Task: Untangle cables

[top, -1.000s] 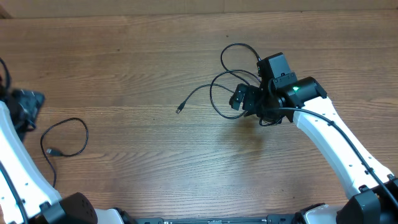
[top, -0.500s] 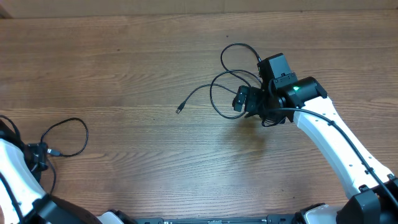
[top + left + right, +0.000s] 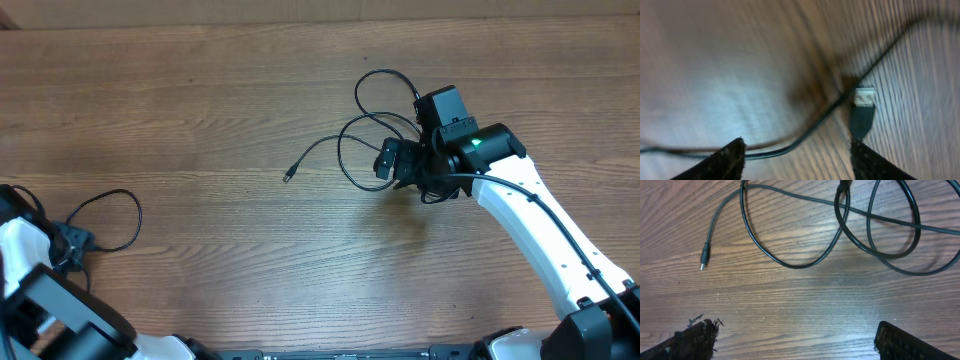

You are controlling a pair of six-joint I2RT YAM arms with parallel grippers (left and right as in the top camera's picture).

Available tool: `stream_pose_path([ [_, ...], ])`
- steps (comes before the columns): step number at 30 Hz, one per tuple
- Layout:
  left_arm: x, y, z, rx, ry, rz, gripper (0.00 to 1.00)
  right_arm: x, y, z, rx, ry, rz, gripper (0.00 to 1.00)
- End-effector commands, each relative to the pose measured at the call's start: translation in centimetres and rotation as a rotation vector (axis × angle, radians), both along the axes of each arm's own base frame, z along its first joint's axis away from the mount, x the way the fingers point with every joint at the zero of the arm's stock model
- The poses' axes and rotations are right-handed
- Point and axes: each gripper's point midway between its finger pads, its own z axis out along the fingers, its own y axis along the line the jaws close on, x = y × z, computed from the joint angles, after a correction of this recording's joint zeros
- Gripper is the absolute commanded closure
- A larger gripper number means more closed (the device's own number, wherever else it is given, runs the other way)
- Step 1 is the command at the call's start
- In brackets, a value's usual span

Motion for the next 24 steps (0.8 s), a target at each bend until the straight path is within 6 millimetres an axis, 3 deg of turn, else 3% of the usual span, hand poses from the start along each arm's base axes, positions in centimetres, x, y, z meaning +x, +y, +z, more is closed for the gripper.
stream_pose_path([
  [1, 0.6, -2.1, -2.8, -0.141, -0.003, -0.154, 0.39, 0.2, -0.3, -0.2, -0.016, -0.009, 0.000, 0.00],
  [6, -0.6, -2.6, -5.5, -0.199, 0.083, -0.157, 0.56, 0.3, -0.3, -0.2, -0.015, -0.011, 0.000, 0.00],
  [7, -0.7, -2.8, -5.9, -0.211, 0.092, -0.156, 0.62, 0.3, -0.3, -0.2, -0.015, -0.011, 0.000, 0.00],
  [10, -0.9, -2.9, -6.6, -0.222, 0.104, -0.152, 0.96, 0.3, -0.3, -0.1, -0.015, -0.012, 0.000, 0.00],
  [13, -0.4, -2.2, -6.3, -0.196, 0.085, -0.106, 0.96, 0.3, -0.3, -0.1, -0.015, -0.011, 0.000, 0.00],
  [19, 1.7, 0.3, -2.3, -0.159, 0.046, 0.016, 0.95, 0.3, -0.3, -0.1, -0.015, -0.011, 0.000, 0.00],
  [24, 5.5, 2.2, 4.5, -0.163, -0.074, 0.040, 0.95, 0.3, -0.2, -0.1, -0.012, -0.009, -0.007, 0.00],
])
